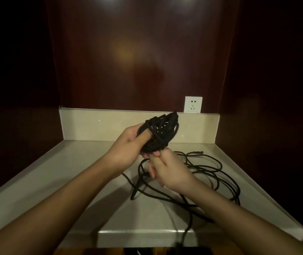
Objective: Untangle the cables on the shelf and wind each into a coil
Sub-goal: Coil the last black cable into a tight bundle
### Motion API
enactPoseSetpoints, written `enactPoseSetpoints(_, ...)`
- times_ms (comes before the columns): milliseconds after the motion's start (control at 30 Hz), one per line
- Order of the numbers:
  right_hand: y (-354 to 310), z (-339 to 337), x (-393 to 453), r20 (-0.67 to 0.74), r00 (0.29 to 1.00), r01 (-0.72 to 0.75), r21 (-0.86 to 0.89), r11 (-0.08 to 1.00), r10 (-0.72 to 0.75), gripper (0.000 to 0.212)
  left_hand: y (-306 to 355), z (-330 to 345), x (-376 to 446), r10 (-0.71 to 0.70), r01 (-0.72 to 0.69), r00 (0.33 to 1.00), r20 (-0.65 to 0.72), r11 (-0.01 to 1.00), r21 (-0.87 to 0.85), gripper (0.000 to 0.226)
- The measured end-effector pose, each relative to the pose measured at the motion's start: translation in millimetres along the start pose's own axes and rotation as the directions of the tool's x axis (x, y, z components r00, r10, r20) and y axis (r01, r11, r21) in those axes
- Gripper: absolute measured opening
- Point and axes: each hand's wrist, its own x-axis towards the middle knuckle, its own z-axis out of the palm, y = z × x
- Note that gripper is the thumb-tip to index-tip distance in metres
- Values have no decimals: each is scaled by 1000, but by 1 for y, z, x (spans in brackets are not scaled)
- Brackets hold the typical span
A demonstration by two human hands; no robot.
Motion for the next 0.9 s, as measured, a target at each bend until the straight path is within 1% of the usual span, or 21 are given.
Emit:
enactPoseSetpoints(33, 0, 1, -2, 29, 999, -13, -10, 1000, 13, 27, -1, -3, 1, 20, -13, 998, -59, 994, 110, 26)
enactPoseSetpoints(100, 3, -1, -7, 66, 998, 10, -2, 1000, -10, 26, -3, -13, 4, 70, -16, 983, -170, 954, 300, 23)
enactPoseSetpoints(167, 8, -8, -9, 71, 997, 19, -19, 1000, -17, 26, -8, -23, 5, 91, 24, 968, -233, 893, 450, 22)
enactPoseSetpoints(200, 8, -11, -10, 82, 996, 23, -48, 999, -19, 25, -11, -25, 5, 97, 51, 963, -252, 851, 522, 22)
enactPoseSetpoints(233, 7, -13, -12, 99, 995, 38, -115, 993, -26, 25, -14, -26, 5, 107, 78, 959, -262, 791, 607, 23)
enactPoseSetpoints(267, 6, -14, -13, 115, 993, 64, -225, 972, -39, 23, -16, -26, 5, 124, 100, 957, -262, 708, 700, 24)
enactPoseSetpoints(333, 4, -18, -14, 114, 993, 88, -478, 874, -38, 21, -12, -22, 2, 160, 141, 954, -252, 504, 852, 21)
enactPoseSetpoints(400, -2, -29, -14, 76, 996, 89, -634, 768, -52, 23, -6, -20, -1, 176, 171, 953, -246, 358, 918, 21)
enactPoseSetpoints(433, -6, -35, -14, 76, 994, 108, -684, 722, -77, 23, -2, -19, -2, 162, 179, 958, -235, 297, 938, 23)
enactPoseSetpoints(467, -11, -40, -13, 106, 987, 160, -732, 663, -121, 24, 0, -18, -3, 135, 179, 968, -214, 229, 957, 24)
enactPoseSetpoints(500, -14, -45, -10, 165, 969, 243, -769, 591, -183, 25, 2, -15, -3, 100, 168, 978, -184, 156, 973, 23)
enactPoseSetpoints(567, -16, -56, 1, 292, 910, 402, -792, 459, -293, 32, 7, -8, -1, 1, 100, 995, -100, -12, 995, 21)
enactPoseSetpoints(600, -17, -63, 7, 325, 884, 450, -784, 427, -336, 38, 11, -6, 0, -50, 48, 997, -50, -55, 997, 21)
enactPoseSetpoints(633, -16, -71, 13, 343, 862, 485, -774, 407, -374, 45, 15, -5, 0, -99, -3, 995, -1, -37, 999, 19)
enactPoseSetpoints(667, -13, -79, 17, 349, 831, 519, -766, 379, -432, 50, 19, -7, 0, -160, -43, 986, 47, 30, 999, 15)
enactPoseSetpoints(733, -9, -87, 20, 356, 767, 570, -760, 313, -534, 51, 27, -16, 2, -291, -90, 943, 159, 237, 967, 11)
enactPoseSetpoints(800, -11, -86, 20, 374, 722, 606, -748, 271, -581, 47, 31, -25, 1, -379, -96, 881, 284, 444, 891, 14)
enactPoseSetpoints(867, -12, -84, 21, 373, 679, 621, -752, 223, -632, 43, 33, -32, -1, -421, -9, 805, 419, 697, 717, 15)
enactPoseSetpoints(900, -13, -84, 22, 356, 663, 614, -762, 206, -658, 42, 35, -35, -3, -405, 38, 783, 473, 790, 612, 15)
